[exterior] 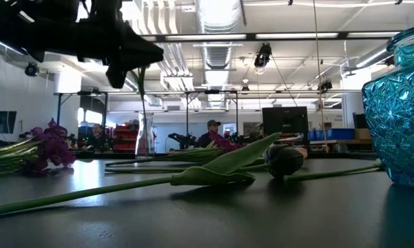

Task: Sort flowers into vase by color
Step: Put the left white flowers into the blue vase, then put the top violet flowers into the transparent vase

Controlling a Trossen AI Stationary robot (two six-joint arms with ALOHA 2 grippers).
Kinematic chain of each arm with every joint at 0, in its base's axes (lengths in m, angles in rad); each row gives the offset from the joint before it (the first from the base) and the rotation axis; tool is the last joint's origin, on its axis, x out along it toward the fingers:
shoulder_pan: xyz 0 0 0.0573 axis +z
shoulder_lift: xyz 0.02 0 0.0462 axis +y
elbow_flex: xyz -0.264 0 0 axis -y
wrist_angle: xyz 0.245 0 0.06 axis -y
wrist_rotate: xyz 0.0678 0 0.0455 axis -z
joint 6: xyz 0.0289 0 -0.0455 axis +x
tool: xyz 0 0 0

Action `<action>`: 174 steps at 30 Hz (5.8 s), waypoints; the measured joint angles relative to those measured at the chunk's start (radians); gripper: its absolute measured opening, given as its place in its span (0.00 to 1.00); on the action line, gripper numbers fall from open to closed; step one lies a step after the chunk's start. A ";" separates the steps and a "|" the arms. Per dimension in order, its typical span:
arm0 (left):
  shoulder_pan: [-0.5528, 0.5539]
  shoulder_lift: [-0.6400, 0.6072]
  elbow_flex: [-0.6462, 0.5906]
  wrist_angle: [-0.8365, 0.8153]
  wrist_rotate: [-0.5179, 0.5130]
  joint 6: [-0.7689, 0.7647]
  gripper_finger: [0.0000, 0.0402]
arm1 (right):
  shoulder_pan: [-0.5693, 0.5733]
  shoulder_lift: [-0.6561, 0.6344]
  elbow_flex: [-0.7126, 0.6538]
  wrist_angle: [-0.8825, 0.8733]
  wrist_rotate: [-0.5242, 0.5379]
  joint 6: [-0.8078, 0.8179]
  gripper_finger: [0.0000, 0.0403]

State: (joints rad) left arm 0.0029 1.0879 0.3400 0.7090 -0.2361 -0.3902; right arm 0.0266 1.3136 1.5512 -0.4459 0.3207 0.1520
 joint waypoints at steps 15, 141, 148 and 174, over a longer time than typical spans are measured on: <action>0.000 -0.012 0.006 -0.020 0.037 0.041 0.09 | 0.397 -0.265 -0.423 0.116 0.229 0.218 0.03; 0.000 0.160 0.602 -1.236 0.224 0.067 0.09 | 0.917 -0.033 -0.031 -0.476 0.621 0.727 0.50; 0.013 0.173 0.603 -1.234 0.239 0.067 0.09 | 0.917 -0.028 0.003 -0.527 0.618 0.820 0.43; 0.281 0.888 1.193 -1.567 0.288 0.277 0.27 | 0.605 -0.079 0.490 -0.881 0.411 0.261 0.03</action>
State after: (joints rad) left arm 0.2836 1.9762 1.5335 -0.8582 0.0515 -0.1129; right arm 0.6313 1.2343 2.0411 -1.3273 0.7322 0.4133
